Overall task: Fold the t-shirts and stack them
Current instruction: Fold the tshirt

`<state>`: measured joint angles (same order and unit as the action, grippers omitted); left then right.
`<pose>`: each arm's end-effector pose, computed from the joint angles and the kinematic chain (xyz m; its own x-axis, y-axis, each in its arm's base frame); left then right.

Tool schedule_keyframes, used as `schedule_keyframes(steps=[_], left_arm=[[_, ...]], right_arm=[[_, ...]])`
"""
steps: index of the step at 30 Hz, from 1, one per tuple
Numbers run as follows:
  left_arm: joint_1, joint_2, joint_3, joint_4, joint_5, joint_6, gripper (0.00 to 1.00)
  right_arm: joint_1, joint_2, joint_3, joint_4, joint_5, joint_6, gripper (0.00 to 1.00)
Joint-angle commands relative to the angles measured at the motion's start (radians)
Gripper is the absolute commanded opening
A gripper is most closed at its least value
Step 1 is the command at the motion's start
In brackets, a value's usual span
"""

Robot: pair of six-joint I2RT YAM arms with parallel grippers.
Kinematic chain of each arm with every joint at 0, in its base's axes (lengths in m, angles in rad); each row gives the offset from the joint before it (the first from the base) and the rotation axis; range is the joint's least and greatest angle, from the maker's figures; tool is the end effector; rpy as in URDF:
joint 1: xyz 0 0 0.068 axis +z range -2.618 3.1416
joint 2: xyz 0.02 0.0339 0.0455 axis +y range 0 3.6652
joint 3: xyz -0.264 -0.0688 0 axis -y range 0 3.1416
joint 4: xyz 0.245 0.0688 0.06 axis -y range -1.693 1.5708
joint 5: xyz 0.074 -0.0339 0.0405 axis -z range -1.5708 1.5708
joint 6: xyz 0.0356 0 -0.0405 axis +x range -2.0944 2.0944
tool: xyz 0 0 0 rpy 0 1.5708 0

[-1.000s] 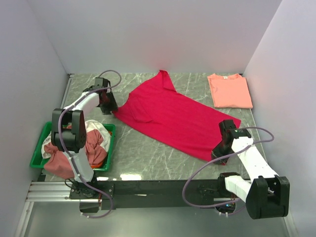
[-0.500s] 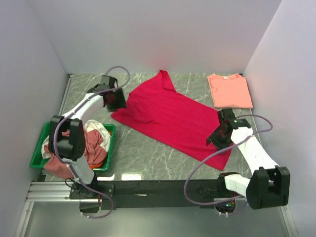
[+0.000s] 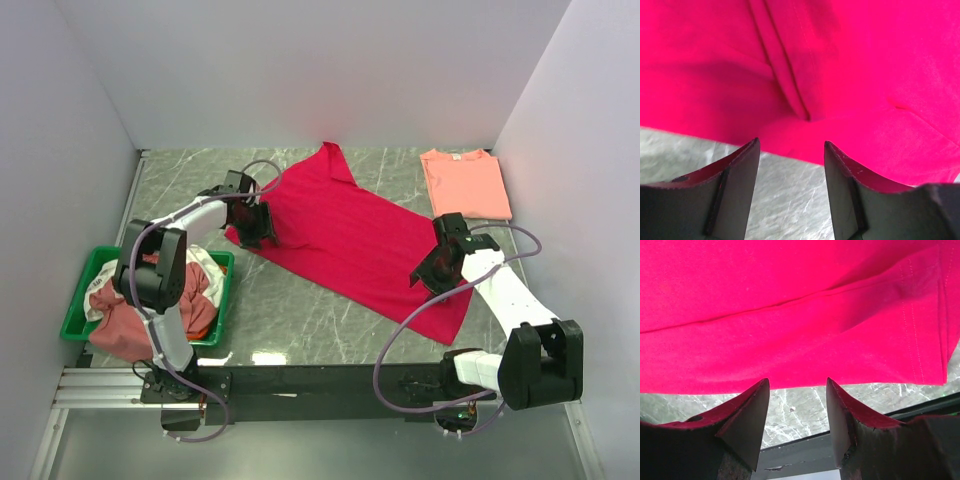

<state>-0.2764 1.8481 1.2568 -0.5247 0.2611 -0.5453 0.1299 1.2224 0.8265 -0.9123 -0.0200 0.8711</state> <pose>0.3599 -0.1117 0.1833 -0.9322 -0.2564 -0.2553 -0.1296 0.8953 -0.4261 0.2057 0.0276 0.2167 -0.7197 0.6774 -0.1524 0.6459 0.7337 0.2110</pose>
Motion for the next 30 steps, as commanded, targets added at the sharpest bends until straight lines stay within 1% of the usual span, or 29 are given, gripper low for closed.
schedule_keyframes(steps=[1,14,21,22,24,27,30], left_arm=[[-0.001,0.037,0.05,0.043,0.053,-0.022,0.59],[-0.004,0.089,0.111,0.058,0.093,-0.038,0.55],[-0.004,0.114,0.116,0.063,0.098,-0.038,0.54],[-0.004,0.112,0.113,0.072,0.104,-0.041,0.51],[-0.004,0.115,0.115,0.078,0.106,-0.044,0.5],[-0.006,0.129,0.127,0.077,0.115,-0.048,0.44],[-0.007,0.135,0.144,0.069,0.118,-0.05,0.33]], right_arm=[[0.013,0.005,0.011,0.029,-0.001,0.016,0.56],[0.04,0.006,-0.001,0.038,-0.006,0.048,0.56],[0.054,0.009,-0.003,0.039,-0.006,0.06,0.56],[0.056,0.012,-0.001,0.041,-0.006,0.062,0.56],[0.06,0.011,-0.003,0.039,-0.005,0.063,0.56],[0.063,0.011,-0.001,0.033,-0.001,0.065,0.56],[0.065,0.008,-0.003,0.032,0.0,0.066,0.56]])
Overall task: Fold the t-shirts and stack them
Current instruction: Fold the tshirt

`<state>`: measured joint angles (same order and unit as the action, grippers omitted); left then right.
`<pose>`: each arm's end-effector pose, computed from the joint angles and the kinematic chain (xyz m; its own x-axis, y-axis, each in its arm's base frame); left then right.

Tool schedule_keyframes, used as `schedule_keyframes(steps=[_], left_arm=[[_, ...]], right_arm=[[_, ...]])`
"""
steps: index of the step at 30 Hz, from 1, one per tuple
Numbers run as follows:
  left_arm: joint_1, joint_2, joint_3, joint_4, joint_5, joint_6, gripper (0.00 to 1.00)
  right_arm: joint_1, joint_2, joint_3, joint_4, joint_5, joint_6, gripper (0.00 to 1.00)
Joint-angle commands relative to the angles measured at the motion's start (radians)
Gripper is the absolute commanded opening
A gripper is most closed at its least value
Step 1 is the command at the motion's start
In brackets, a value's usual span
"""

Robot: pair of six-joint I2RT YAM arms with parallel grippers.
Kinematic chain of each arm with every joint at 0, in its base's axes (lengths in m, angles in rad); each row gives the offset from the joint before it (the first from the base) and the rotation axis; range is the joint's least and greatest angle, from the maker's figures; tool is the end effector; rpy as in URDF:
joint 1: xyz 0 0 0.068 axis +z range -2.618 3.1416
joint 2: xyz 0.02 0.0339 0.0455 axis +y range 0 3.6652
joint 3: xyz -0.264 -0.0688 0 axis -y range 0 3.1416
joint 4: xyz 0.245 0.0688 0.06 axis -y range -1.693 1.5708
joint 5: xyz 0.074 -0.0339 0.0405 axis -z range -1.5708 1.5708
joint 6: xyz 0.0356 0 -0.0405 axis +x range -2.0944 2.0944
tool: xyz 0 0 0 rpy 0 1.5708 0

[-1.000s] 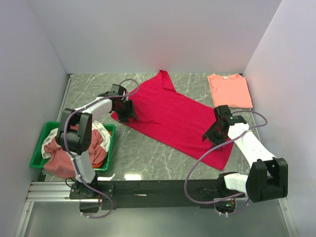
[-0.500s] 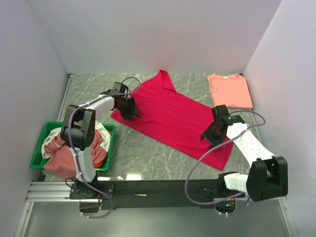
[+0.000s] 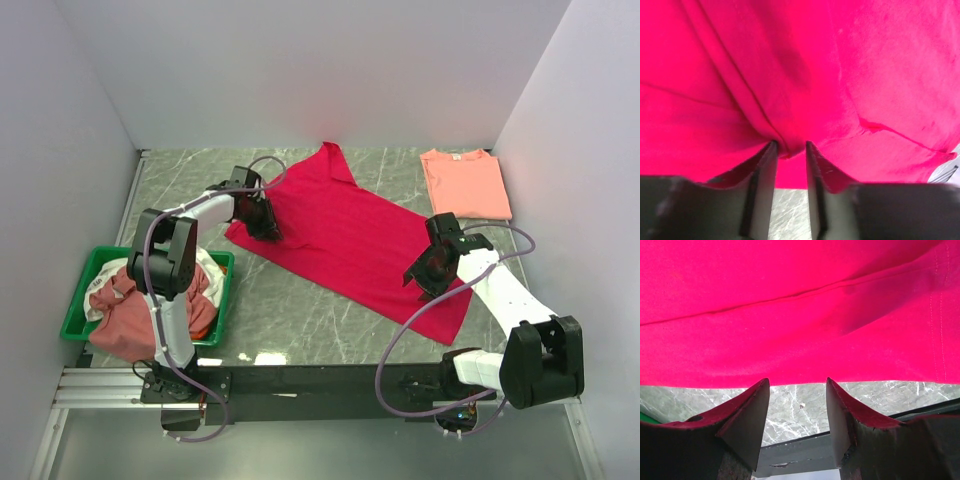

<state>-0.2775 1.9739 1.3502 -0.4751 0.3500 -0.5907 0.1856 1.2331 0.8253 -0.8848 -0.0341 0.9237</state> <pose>0.3874 -0.1231 0.1663 -0.9383 -0.2767 -0.2075 -0.1388 0.8508 -0.5069 0.2075 0.0402 0.2151 -0.7242 0.6753 -0.1394 0.6373 0.7327 0.2389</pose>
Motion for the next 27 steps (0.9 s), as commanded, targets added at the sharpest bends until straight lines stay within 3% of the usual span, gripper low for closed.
schedule_keyframes(steps=[1,11,27], left_arm=[[-0.008,0.011,0.056,0.02,0.029,-0.006,0.28],[-0.015,0.036,0.107,0.001,0.041,-0.003,0.01],[-0.08,0.193,0.342,-0.019,0.15,0.008,0.01]], right_arm=[[0.011,-0.006,-0.002,0.004,0.014,0.014,0.56],[0.015,-0.004,-0.008,0.003,0.014,0.014,0.56],[0.017,0.006,-0.009,0.006,0.017,0.01,0.56]])
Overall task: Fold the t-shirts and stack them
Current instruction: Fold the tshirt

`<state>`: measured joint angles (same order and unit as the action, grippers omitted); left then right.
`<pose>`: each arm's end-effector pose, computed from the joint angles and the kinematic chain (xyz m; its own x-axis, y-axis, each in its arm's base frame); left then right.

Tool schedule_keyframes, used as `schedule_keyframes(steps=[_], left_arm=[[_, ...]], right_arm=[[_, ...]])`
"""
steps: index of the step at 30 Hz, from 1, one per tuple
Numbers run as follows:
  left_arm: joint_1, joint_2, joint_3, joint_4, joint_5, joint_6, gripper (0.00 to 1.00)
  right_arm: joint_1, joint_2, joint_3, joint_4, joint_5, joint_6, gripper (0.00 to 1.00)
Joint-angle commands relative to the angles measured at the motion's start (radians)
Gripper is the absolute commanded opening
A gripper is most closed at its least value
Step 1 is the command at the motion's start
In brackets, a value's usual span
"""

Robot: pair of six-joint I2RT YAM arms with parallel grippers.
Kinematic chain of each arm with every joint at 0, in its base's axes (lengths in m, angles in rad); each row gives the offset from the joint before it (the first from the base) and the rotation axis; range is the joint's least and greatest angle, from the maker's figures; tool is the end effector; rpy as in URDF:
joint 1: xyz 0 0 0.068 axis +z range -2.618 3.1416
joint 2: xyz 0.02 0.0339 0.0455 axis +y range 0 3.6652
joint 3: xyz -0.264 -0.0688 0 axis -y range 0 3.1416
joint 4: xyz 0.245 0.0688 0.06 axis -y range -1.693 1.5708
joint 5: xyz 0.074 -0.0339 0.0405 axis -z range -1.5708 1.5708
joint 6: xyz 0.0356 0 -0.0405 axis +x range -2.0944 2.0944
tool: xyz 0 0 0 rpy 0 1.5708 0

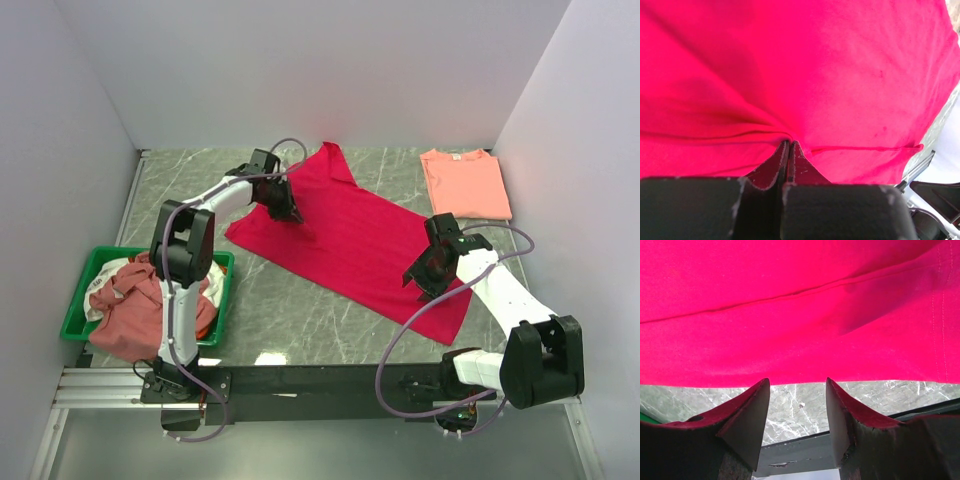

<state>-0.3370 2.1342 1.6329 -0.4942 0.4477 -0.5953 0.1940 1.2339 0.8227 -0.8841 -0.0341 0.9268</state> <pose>0.4313 -0.1674 0.1826 -0.9474 -0.2037 -0.2468 -0.0132 0.7955 -0.6058 0.2069 0.0419 0.2143 -0.7283 0.6714 -0.1371 0.6340 0.7361 0.2372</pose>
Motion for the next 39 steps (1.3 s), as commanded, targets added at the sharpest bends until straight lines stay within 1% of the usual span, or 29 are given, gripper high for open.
schedule_keyframes(steps=[1,13,23,27,29,30,32,33,35,36,39], left_arm=[[-0.025,0.041,0.079,0.0,0.052,0.014,0.01],[-0.065,0.145,0.214,-0.032,0.063,0.04,0.01],[-0.076,0.182,0.239,-0.01,0.106,0.025,0.01],[-0.076,0.184,0.236,0.028,0.146,-0.032,0.0],[-0.077,0.187,0.232,0.055,0.163,-0.075,0.02],[-0.077,0.188,0.232,0.065,0.18,-0.089,0.08],[-0.077,0.19,0.231,0.081,0.187,-0.13,0.16],[-0.076,0.188,0.226,0.103,0.19,-0.141,0.23],[-0.076,0.184,0.222,0.12,0.195,-0.172,0.34],[-0.076,0.184,0.222,0.129,0.2,-0.178,0.41],[-0.076,0.181,0.219,0.147,0.223,-0.202,0.51]], right_arm=[[0.009,0.004,-0.005,0.004,0.017,0.007,0.56],[0.009,0.015,-0.011,0.008,0.013,0.01,0.56],[0.012,0.018,-0.017,0.004,0.011,0.015,0.56],[0.013,0.018,-0.019,0.001,0.014,0.02,0.56],[0.016,0.016,-0.022,0.002,0.014,0.023,0.56],[0.016,0.015,-0.023,0.002,0.014,0.026,0.56],[0.018,0.013,-0.023,0.0,0.017,0.026,0.56],[0.018,0.012,-0.023,-0.003,0.019,0.026,0.56],[0.021,0.007,-0.023,-0.006,0.022,0.027,0.56],[0.021,0.006,-0.025,-0.009,0.023,0.027,0.56],[0.021,-0.002,-0.027,-0.01,0.026,0.029,0.56]])
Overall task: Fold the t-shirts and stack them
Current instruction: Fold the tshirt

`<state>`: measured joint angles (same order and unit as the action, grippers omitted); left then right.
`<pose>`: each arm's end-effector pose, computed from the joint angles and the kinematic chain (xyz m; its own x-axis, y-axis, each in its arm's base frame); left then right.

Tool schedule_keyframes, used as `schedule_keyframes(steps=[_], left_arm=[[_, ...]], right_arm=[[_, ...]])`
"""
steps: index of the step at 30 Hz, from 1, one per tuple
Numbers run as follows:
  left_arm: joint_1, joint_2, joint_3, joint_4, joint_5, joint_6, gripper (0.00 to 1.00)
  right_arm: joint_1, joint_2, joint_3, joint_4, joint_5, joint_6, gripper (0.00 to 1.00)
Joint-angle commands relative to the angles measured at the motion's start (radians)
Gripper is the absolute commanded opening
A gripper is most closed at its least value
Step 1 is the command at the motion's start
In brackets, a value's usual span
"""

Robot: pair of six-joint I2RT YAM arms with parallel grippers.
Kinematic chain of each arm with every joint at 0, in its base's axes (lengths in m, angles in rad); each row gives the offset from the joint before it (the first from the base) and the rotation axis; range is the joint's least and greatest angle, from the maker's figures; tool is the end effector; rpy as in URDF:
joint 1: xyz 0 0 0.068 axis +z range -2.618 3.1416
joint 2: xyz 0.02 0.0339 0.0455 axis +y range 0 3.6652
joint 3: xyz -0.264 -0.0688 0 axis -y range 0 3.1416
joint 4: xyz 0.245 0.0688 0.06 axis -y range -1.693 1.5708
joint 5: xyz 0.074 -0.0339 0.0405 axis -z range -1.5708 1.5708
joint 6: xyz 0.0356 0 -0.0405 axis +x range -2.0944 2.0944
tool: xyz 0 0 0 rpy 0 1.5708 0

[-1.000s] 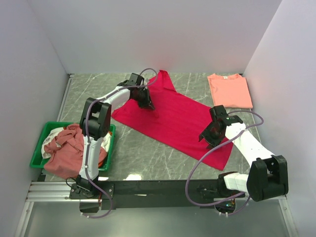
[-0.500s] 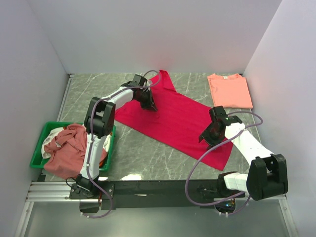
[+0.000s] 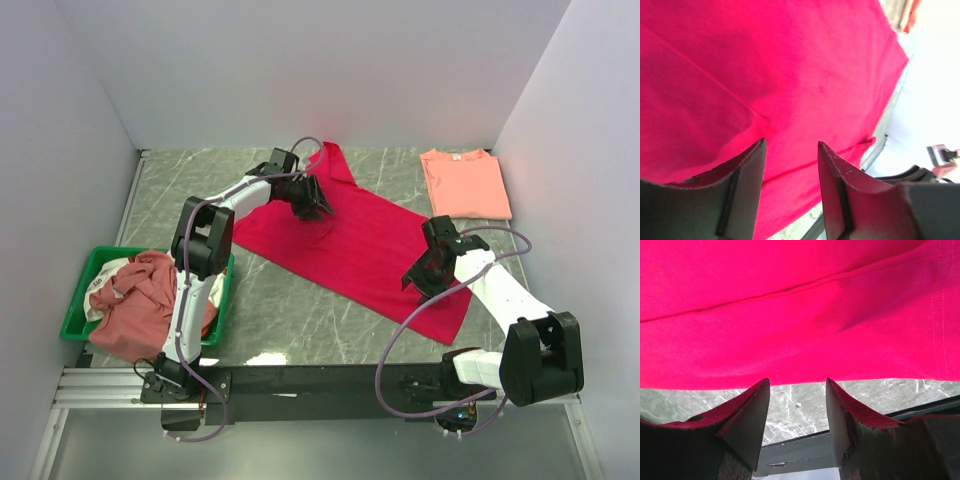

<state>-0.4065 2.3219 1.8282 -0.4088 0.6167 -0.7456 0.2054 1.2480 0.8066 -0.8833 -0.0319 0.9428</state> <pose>0.4586 -0.2198 0.1623 -0.9718 -0.1842 -0.1473 -0.0103 0.6569 -0.7539 0.2055 0.0440 0.2072 -0.7290 0.6743 -0.1181 0.6441 0.7340 0.2153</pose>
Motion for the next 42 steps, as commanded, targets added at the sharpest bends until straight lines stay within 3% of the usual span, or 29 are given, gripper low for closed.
schedule_keyframes(steps=[1,10,15,29,36,42], left_arm=[[-0.006,-0.009,0.023,0.071,0.06,-0.055,0.52],[0.084,-0.116,-0.053,0.087,-0.006,-0.038,0.55],[0.146,-0.134,-0.066,-0.03,-0.115,0.093,0.55],[0.193,-0.225,-0.322,-0.002,-0.314,0.189,0.55],[0.232,-0.22,-0.383,0.01,-0.419,0.173,0.55],[0.264,-0.19,-0.346,-0.007,-0.478,0.166,0.55]], right_arm=[[0.009,-0.016,-0.01,-0.013,0.024,0.014,0.56],[0.009,-0.077,0.031,-0.043,0.096,0.01,0.56],[0.008,-0.087,0.017,-0.026,0.104,0.008,0.57],[-0.014,0.096,-0.079,0.044,0.141,-0.019,0.58],[-0.052,0.185,-0.095,0.089,0.142,-0.048,0.58],[-0.057,0.203,-0.001,0.067,0.133,-0.073,0.6]])
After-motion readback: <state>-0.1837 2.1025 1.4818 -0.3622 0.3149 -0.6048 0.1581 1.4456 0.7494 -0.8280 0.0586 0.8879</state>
